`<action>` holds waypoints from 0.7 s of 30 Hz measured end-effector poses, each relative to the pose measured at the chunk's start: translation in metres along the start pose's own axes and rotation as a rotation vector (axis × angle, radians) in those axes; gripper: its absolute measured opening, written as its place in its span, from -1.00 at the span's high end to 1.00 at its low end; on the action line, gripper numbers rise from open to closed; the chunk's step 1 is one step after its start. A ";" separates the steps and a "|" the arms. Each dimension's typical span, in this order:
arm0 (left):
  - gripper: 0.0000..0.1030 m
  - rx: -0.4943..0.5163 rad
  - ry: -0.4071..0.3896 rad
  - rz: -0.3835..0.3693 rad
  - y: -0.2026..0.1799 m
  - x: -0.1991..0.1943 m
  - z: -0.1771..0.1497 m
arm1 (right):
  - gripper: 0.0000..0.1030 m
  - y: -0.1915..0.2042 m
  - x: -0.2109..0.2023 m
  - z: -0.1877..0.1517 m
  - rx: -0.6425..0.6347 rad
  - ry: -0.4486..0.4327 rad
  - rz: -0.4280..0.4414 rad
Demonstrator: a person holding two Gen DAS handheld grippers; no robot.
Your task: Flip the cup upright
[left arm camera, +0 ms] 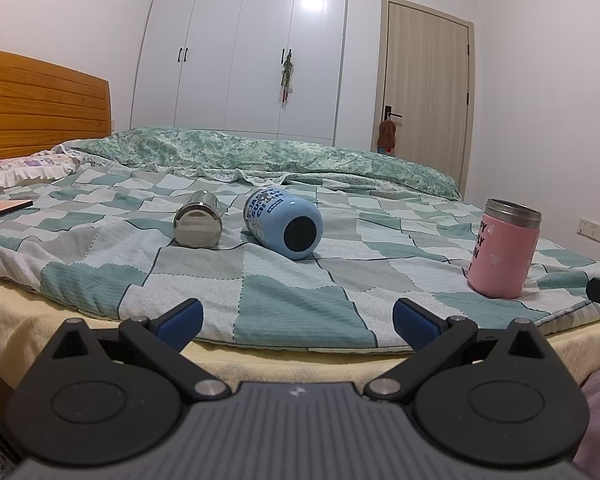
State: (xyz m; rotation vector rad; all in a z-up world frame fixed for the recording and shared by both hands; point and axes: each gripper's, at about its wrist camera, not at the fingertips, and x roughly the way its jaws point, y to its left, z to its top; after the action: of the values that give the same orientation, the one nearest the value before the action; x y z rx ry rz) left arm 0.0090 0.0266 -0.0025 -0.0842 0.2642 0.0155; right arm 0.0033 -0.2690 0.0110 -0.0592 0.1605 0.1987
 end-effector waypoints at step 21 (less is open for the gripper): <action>-1.00 0.004 -0.003 -0.020 -0.004 -0.002 0.001 | -1.00 0.001 0.000 0.000 -0.001 0.000 0.000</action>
State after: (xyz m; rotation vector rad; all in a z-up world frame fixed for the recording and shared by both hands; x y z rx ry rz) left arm 0.0077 0.0230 -0.0005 -0.0829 0.2608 -0.0049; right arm 0.0029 -0.2685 0.0108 -0.0602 0.1602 0.1984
